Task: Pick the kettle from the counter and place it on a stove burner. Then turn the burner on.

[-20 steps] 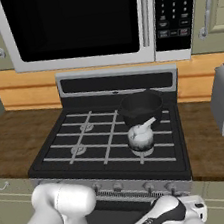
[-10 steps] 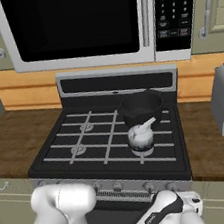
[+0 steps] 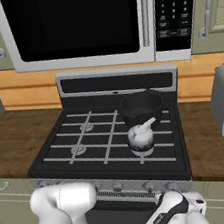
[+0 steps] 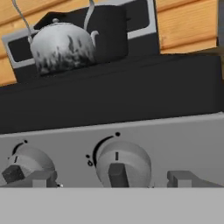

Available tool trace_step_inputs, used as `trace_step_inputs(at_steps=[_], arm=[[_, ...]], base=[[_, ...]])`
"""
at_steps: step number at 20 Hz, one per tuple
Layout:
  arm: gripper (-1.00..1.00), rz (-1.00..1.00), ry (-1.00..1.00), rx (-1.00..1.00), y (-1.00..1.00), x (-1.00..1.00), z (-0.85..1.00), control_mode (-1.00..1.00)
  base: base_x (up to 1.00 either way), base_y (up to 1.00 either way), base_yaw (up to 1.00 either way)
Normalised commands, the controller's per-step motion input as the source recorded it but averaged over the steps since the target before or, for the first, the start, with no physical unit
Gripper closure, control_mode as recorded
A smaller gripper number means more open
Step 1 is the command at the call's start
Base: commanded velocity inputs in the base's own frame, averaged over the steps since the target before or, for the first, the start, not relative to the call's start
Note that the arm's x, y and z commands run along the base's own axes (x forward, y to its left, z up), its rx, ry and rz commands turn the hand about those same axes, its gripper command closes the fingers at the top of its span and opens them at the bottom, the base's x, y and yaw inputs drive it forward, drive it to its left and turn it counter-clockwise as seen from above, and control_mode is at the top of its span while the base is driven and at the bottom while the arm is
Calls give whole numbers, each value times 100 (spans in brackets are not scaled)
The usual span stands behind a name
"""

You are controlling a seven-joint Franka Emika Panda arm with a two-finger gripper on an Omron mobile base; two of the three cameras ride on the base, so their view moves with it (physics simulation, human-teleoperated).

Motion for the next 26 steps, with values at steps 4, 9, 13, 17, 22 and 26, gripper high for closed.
trace_step_inputs(at_steps=[4, 9, 13, 17, 22, 26], arm=[[-100, 0, -1, 0, -1, 0, -33, -100], [-100, 0, -7, 0, 0, 5, -17, -100], [-100, 0, -10, 0, 0, 2, 0, -100], [-100, 0, -7, 0, 0, 6, 3, -100], [-100, 0, -1, 0, 0, 0, 8, -100], [-100, 0, -1, 0, 0, 0, 15, -100]], base=[[0, 0, 0], [0, 0, 0], [0, 0, 0], [0, 0, 0], [0, 0, 0], [0, 0, 0]])
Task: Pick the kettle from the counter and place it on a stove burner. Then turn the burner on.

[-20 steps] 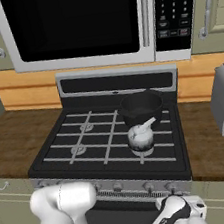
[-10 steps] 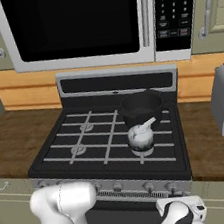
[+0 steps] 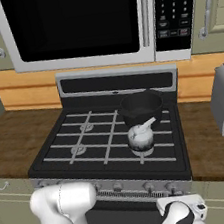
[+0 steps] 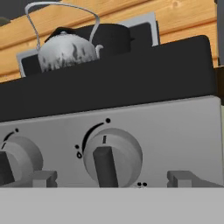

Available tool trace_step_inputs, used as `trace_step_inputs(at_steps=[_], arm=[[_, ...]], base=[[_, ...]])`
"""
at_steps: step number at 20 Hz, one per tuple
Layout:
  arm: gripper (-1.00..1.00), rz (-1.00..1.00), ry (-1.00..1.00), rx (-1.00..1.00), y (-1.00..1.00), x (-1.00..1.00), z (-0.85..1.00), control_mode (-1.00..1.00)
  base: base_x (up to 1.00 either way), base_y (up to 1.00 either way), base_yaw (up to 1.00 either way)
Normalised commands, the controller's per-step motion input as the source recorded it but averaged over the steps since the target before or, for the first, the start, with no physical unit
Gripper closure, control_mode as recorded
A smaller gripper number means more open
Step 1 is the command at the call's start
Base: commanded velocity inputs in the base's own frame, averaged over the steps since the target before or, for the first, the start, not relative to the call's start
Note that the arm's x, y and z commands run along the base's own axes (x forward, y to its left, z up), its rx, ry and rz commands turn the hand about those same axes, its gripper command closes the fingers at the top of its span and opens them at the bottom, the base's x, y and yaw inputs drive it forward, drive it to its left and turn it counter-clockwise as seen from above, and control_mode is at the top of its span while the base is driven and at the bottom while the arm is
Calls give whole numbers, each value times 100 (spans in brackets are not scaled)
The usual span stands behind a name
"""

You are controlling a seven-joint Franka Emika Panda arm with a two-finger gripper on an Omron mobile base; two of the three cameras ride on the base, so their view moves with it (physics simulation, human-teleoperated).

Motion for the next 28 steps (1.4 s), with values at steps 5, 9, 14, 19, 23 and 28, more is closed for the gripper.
trace_step_inputs(at_steps=[5, 9, 14, 19, 23, 28], arm=[[-100, 0, 0, 0, 0, 1, 6, -100], [-100, 0, 0, 0, 0, 0, 0, -100], [-100, 0, 0, 0, 0, 5, 0, -100], [-100, 0, 0, 0, 1, 12, 0, -100], [-100, 0, 0, 0, 0, 5, 0, -100], [100, 0, 0, 0, 0, 0, 0, -100]], base=[[0, 0, 0], [0, 0, 0], [0, 0, 0], [0, 0, 0], [0, 0, 0], [0, 0, 0]])
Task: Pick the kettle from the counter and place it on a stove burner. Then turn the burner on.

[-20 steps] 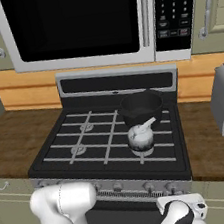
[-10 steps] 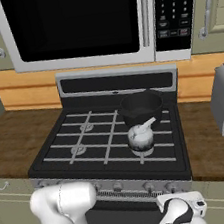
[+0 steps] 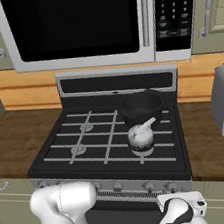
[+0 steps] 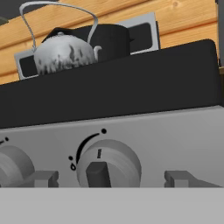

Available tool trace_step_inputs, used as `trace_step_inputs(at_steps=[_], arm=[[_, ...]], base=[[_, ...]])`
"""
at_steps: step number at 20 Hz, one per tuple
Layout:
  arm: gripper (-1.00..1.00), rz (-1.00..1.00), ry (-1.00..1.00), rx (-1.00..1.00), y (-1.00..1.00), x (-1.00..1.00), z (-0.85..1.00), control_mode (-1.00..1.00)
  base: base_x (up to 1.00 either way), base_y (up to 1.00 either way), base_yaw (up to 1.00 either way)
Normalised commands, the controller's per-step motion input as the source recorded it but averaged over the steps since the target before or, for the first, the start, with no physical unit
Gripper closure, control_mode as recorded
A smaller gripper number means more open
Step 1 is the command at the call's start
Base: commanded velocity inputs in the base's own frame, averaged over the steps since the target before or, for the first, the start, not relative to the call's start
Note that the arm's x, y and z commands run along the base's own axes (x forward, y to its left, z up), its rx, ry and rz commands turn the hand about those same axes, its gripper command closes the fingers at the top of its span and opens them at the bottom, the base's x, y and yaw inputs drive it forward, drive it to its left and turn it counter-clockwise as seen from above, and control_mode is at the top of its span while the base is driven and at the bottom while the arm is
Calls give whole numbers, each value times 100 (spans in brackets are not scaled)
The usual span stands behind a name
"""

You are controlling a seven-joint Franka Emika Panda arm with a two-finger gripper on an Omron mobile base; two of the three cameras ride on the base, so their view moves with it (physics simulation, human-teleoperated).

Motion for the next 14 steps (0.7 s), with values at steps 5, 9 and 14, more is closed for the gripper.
trace_step_inputs(at_steps=[5, 9, 14], arm=[[100, 0, 0, 0, 0, 0, 0, -100], [100, 0, 0, 0, 0, 0, 0, -100], [100, 0, 0, -1, 0, 0, 0, -100]], base=[[0, 0, 0], [0, 0, 0], [0, 0, 0]])
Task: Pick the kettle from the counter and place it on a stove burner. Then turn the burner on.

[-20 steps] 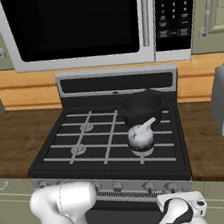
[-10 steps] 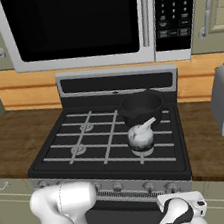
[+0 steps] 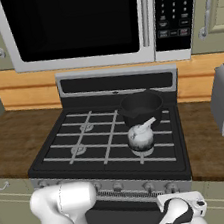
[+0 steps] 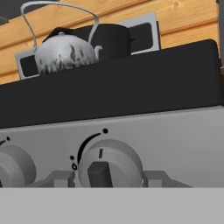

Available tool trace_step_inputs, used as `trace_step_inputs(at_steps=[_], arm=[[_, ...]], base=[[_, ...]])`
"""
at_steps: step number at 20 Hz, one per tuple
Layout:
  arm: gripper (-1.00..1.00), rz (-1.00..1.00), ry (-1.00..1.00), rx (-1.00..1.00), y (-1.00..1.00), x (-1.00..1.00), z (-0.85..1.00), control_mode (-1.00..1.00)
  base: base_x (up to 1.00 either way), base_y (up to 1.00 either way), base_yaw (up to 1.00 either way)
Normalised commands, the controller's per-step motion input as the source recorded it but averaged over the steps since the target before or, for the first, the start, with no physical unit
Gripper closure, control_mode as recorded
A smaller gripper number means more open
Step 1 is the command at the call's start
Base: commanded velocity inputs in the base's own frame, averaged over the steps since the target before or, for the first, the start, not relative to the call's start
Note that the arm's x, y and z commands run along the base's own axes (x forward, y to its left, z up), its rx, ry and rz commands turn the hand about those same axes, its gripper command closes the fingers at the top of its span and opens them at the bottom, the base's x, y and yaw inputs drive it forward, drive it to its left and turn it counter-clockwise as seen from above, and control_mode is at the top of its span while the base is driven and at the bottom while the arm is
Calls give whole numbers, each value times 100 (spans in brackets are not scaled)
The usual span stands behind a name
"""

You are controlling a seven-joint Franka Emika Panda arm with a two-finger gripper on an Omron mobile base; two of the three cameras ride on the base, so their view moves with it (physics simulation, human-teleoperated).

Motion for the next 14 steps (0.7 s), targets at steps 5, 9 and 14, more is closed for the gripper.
trace_step_inputs(at_steps=[5, 9, 14], arm=[[100, 0, -5, -8, 0, -4, 0, -100], [100, 0, -8, -14, 0, -7, 0, -100], [100, 0, -1, -15, 0, 0, 1, -100]], base=[[0, 0, 0], [0, 0, 0], [0, 0, 0]])
